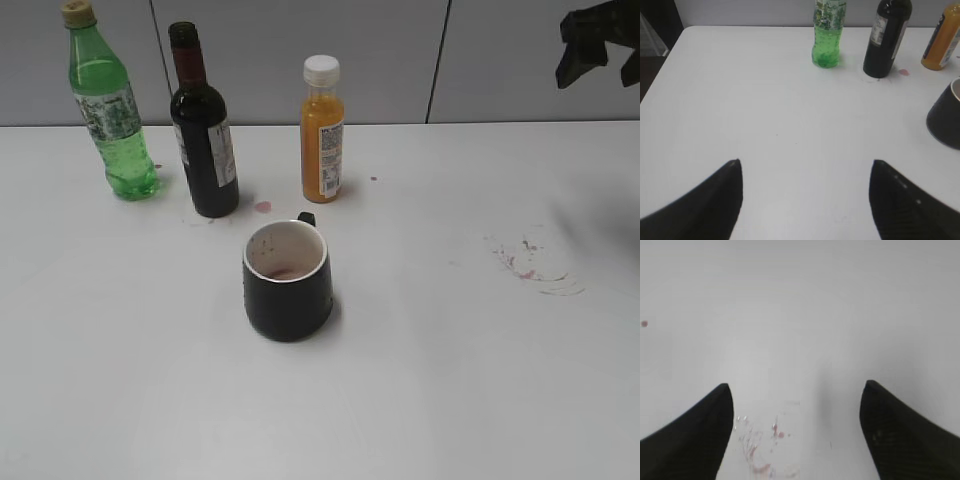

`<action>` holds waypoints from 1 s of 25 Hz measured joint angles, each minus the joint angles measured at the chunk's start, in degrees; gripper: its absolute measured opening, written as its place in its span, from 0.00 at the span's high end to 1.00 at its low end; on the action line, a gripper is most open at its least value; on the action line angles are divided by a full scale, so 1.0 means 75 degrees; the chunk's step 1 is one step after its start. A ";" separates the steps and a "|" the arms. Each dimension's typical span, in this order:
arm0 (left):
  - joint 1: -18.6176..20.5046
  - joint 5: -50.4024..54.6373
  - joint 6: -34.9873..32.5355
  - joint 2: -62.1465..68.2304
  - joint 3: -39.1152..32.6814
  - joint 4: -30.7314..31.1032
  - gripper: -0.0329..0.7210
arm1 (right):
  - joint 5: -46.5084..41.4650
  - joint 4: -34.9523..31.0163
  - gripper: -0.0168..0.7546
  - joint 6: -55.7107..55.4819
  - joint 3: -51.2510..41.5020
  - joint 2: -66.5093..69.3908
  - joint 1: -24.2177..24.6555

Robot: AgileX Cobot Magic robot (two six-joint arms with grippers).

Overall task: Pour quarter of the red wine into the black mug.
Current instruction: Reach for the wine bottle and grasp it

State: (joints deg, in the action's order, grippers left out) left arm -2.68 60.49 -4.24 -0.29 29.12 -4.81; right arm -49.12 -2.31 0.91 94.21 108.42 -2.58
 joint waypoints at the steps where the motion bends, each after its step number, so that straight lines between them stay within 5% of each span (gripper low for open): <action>1: 0.0000 0.0000 0.0000 0.0000 0.0000 0.0000 0.17 | -0.0500 -0.0059 0.21 0.0090 0.0218 0.0000 0.0000; 6: 0.0000 0.0000 0.0000 0.0000 0.0000 0.0000 0.17 | -0.2278 -0.0270 0.21 0.0202 0.1053 -0.0064 0.0000; 11: 0.0000 0.0000 0.0000 0.0000 0.0000 0.0000 0.17 | -0.2506 -0.0337 0.21 0.0226 0.0872 -0.0675 0.0000; 25: 0.0000 0.0000 0.0000 0.0000 0.0000 0.0000 0.17 | -0.2547 -0.0351 0.21 0.0227 -0.3683 -0.5023 0.0000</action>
State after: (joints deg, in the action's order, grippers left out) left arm -2.68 60.49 -4.24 -0.29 29.12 -4.81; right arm -68.21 -4.94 2.61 66.58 70.75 -2.58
